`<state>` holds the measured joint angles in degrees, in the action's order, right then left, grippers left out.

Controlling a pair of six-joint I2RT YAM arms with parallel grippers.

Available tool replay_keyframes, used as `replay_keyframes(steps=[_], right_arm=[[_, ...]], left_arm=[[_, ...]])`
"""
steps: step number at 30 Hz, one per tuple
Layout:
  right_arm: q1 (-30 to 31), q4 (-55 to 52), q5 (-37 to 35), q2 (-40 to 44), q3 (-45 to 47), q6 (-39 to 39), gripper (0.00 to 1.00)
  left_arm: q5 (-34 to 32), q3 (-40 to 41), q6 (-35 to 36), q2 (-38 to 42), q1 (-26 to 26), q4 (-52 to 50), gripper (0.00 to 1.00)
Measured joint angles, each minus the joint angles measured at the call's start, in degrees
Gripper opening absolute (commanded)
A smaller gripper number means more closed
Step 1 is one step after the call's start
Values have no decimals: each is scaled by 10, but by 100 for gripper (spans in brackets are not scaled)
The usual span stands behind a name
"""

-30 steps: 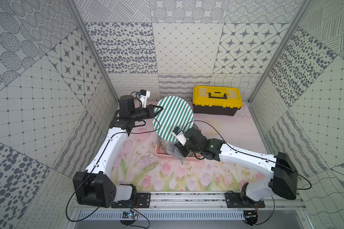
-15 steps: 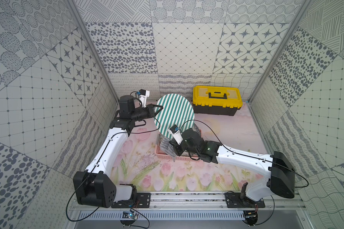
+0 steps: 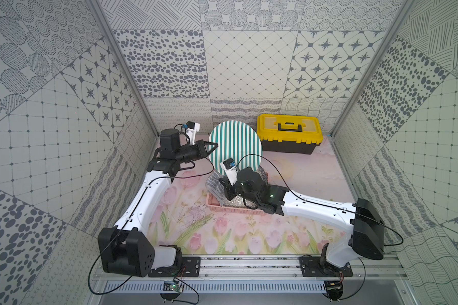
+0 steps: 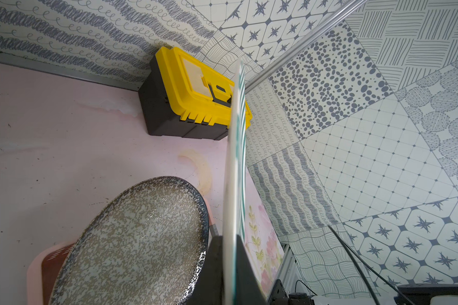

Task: Wipe the wet plate dry
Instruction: Wipe the plate with towel.

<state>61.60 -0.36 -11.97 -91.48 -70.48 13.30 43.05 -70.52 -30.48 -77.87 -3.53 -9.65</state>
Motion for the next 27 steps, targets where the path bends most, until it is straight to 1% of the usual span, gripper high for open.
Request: replay_keyframes(steps=[17,23,27], right_arm=[[7,39,-21,-35,-50,-2,0],[6,47,5,-30,-49,-2,0],[-2,49,33,12,-28,-1,0]], left_arm=[[8,7,-4,4,0,-15,0],[14,7,1,6,0,-31,0],[22,5,9,6,0,-51,0]])
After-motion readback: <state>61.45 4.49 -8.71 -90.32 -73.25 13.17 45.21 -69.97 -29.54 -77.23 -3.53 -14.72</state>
